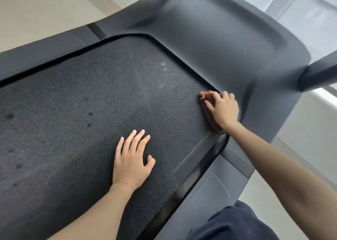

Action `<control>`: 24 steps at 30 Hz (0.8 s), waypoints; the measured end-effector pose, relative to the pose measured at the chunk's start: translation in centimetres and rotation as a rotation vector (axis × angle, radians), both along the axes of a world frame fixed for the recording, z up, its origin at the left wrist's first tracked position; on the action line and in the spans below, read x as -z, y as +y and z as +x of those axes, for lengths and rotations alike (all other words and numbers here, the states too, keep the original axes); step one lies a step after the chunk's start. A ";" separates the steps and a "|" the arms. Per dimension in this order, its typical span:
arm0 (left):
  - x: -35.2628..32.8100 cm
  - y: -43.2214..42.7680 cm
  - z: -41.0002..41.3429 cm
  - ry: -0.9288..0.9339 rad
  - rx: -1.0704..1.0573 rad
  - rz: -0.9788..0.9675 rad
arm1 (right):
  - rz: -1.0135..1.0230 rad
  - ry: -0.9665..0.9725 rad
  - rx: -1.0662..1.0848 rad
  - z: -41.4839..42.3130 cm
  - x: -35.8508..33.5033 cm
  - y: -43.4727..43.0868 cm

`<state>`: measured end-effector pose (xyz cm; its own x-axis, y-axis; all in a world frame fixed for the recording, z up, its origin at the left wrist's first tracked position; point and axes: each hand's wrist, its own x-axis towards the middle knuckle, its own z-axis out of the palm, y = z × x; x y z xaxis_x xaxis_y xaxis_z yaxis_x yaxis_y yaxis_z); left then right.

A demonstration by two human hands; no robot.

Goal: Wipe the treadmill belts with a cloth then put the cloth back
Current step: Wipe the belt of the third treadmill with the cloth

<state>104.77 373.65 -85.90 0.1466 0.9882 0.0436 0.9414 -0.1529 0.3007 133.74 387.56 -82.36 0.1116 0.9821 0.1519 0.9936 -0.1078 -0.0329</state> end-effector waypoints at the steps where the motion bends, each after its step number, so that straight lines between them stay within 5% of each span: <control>1: 0.0 0.0 0.1 -0.004 0.002 -0.003 | 0.000 0.020 0.049 0.4 0.2 0.2; 17: -0.1 -1.4 -0.4 0.000 0.036 -0.020 | 0.070 0.052 -0.219 -8.2 1.7 -9.4; 24: -0.2 -12.9 -8.5 0.022 -0.131 0.038 | 0.066 0.067 -0.430 -13.5 1.7 -14.6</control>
